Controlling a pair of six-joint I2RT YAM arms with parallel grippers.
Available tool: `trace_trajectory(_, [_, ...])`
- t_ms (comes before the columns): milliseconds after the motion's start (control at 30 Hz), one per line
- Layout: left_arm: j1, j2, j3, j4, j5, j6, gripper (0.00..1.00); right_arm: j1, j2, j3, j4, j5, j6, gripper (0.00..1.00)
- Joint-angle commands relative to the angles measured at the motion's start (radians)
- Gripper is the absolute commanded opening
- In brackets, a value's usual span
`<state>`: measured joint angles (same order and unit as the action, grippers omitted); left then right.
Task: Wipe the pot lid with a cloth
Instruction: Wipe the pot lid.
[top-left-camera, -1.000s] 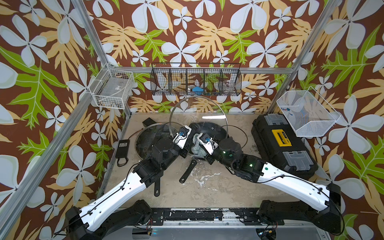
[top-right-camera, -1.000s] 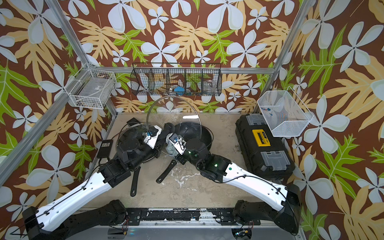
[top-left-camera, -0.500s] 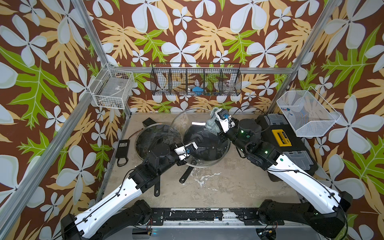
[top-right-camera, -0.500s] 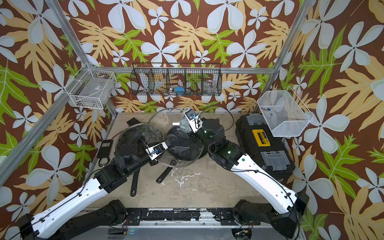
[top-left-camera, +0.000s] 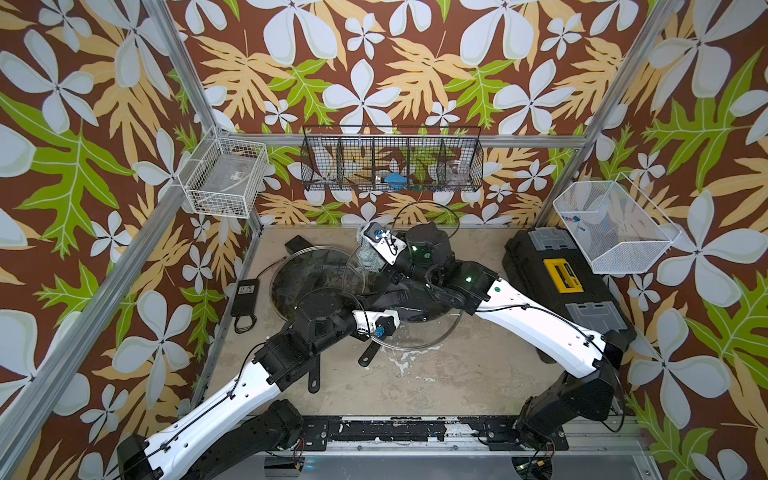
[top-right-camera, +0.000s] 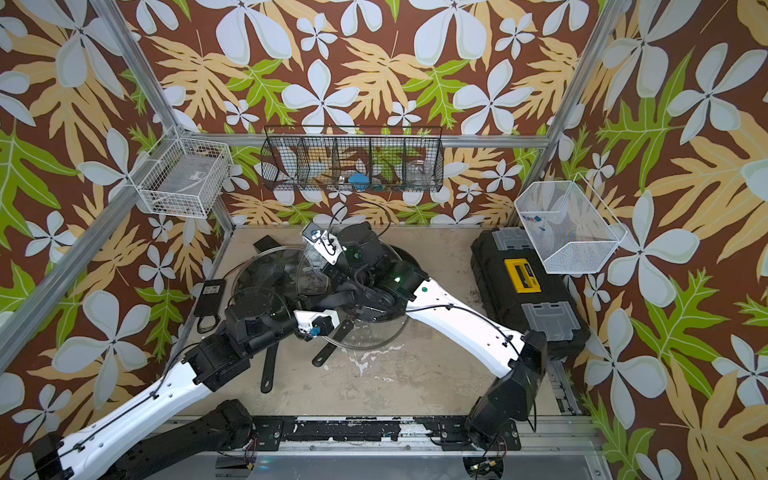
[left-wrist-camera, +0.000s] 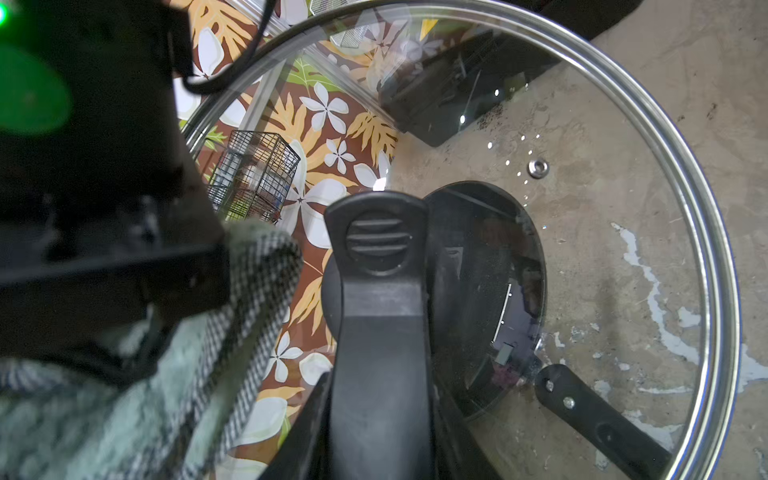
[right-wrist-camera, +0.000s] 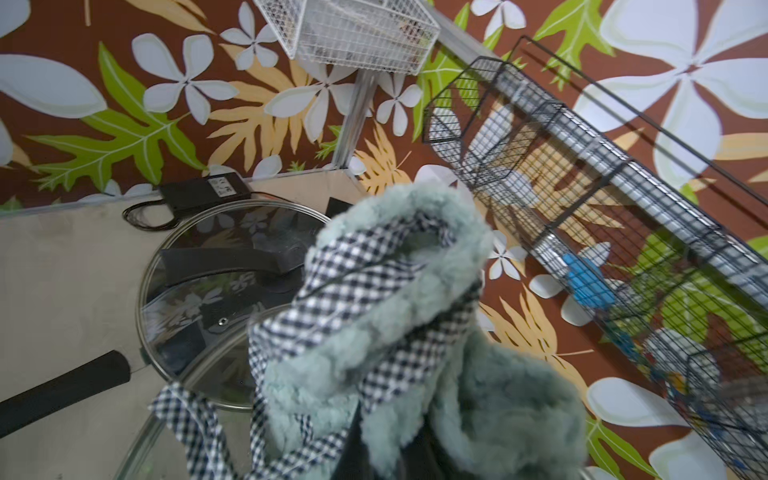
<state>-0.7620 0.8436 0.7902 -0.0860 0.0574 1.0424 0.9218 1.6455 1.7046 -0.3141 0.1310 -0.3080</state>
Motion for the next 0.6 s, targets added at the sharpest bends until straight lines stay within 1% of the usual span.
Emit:
trace_trajectory(0, [-0.003, -0.006, 0.006, 0.212, 0.003, 0.026, 0.0, 0.017, 0.034, 0.048, -0.058, 0.006, -0.007, 0.0])
trace_trajectory(100, [-0.003, -0.002, 0.0, 0.206, 0.001, 0.02, 0.0, 0.014, 0.014, 0.036, -0.032, 0.027, 0.007, 0.0])
trace_trajectory(200, [-0.003, 0.003, -0.008, 0.204, -0.003, 0.014, 0.0, -0.013, -0.038, 0.002, -0.004, 0.04, 0.028, 0.0])
trace_trajectory(300, [-0.003, 0.008, -0.008, 0.204, -0.002, 0.001, 0.0, -0.049, -0.114, -0.063, 0.035, 0.064, 0.046, 0.0])
trace_trajectory(467, [-0.003, 0.014, -0.003, 0.204, -0.01, -0.024, 0.0, -0.116, -0.228, -0.171, 0.023, 0.1, 0.046, 0.0])
trace_trajectory(567, [-0.003, 0.008, -0.001, 0.216, -0.01, -0.071, 0.0, -0.16, -0.3, -0.25, 0.014, 0.11, 0.06, 0.0])
